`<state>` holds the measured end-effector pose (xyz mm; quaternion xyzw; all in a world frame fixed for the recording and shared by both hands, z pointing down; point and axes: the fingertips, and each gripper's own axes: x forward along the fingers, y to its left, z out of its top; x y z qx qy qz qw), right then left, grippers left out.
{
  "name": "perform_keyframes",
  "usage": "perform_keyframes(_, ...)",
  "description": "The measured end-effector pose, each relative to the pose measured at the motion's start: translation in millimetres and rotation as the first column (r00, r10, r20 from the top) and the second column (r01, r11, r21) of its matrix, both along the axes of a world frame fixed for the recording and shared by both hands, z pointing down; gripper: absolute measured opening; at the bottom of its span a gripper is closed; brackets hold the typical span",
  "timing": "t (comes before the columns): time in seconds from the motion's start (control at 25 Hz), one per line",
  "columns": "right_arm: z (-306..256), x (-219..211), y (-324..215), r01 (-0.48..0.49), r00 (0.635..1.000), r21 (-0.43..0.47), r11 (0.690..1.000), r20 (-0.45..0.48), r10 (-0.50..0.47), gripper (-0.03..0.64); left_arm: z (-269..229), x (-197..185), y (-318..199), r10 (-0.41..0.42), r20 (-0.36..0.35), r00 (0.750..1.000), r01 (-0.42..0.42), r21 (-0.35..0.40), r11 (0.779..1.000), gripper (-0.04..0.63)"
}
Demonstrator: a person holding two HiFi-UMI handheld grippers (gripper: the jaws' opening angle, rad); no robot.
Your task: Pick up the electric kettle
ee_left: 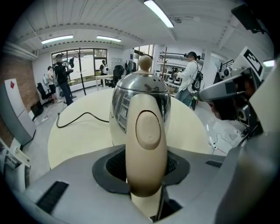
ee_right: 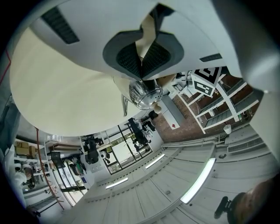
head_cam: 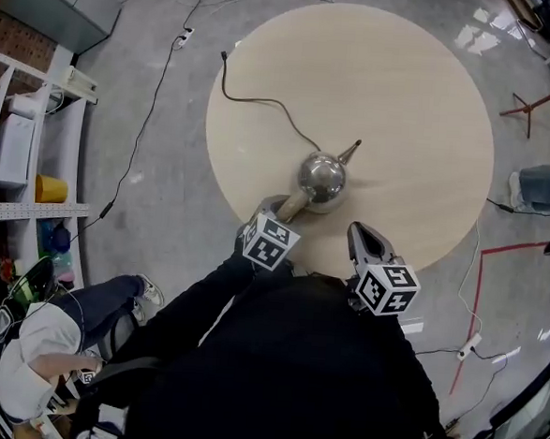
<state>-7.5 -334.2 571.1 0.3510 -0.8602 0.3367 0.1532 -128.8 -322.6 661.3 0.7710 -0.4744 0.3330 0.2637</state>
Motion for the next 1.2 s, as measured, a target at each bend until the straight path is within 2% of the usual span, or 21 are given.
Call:
perform_keyframes(0.52, 3.9, 9.2, 0.5, -0.026, 1.0, 0.005, 1.0, -0.001, 0.026, 0.015, 1.3, 4.9, 1.0, 0.004, 0.01, 1.0, -0.004, -0.032, 0.999, 0.133)
perform_keyframes(0.6, 3.0, 11.1, 0.9, -0.034, 0.999, 0.006, 0.999, -0.002, 0.034, 0.015, -0.2, 2.0, 1.9, 0.011, 0.036, 0.999, -0.01, -0.039, 0.999, 0.133)
perform_keyframes(0.76, 2.7, 13.9, 2.8, -0.05, 0.999, 0.011, 0.999, -0.003, 0.05, 0.015, -4.3, -6.5, 5.3, 0.008, 0.136, 0.991, -0.005, -0.02, 1.0, 0.133)
perform_keyframes(0.84, 1.5, 14.7, 2.8, -0.056, 0.998, 0.011, 0.998, -0.003, 0.056, 0.015, -5.3, -6.8, 8.4, 0.022, 0.15, 0.988, -0.016, -0.037, 0.999, 0.133)
perform_keyframes(0.92, 0.7, 17.1, 1.5, -0.058, 0.998, 0.011, 0.998, -0.002, 0.058, 0.015, -4.8, -2.9, 10.5, 0.043, 0.13, 0.991, -0.033, -0.078, 0.996, 0.101)
perform_keyframes(1.04, 1.7, 18.9, 0.0, -0.053, 0.999, 0.007, 0.999, 0.0, 0.053, 0.015, -4.2, 2.6, 10.0, 0.079, 0.096, 0.992, -0.067, -0.126, 0.99, 0.1)
perform_keyframes(1.2, 3.8, 17.4, 2.7, -0.051, 0.999, 0.0, 0.999, 0.0, 0.051, 0.015, -9.1, 7.9, 11.4, 0.122, -0.008, 0.993, -0.122, -0.1, 0.988, 0.106)
